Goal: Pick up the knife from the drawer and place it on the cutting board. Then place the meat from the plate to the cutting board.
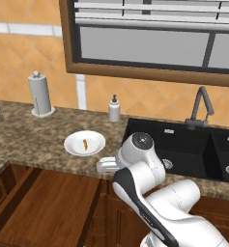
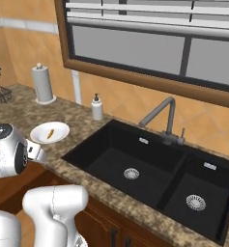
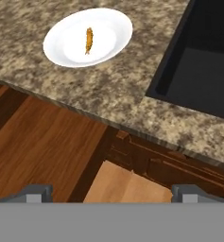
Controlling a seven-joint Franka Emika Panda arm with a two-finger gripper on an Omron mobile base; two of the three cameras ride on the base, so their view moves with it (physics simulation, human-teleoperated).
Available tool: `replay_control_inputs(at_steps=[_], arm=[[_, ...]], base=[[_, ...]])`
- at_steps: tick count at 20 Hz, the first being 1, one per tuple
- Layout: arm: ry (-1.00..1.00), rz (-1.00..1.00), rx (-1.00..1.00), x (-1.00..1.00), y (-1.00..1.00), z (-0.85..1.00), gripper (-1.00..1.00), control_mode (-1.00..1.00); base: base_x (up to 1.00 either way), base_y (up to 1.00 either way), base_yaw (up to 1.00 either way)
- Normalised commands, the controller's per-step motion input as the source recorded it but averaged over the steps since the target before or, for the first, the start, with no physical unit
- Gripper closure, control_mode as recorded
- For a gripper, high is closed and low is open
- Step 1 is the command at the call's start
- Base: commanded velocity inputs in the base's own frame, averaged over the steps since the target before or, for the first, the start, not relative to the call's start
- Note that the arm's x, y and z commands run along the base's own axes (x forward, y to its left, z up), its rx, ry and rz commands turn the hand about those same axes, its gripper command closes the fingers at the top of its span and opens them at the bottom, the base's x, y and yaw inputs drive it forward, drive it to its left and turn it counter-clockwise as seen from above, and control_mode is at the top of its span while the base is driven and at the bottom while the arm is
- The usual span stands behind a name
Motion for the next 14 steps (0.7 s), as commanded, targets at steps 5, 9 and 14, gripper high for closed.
replay_control_inputs(at_steps=[5,9,14], arm=[[0.00,0.00,0.00,0.00,0.00,0.00,-1.00,1.00],[0.00,0.00,0.00,0.00,0.00,0.00,-1.00,1.00],[0.00,0.00,0.00,0.00,0.00,0.00,-1.00,1.00]], base=[[0.68,0.47,0.02],[0.45,0.43,0.00],[0.71,0.18,0.00]])
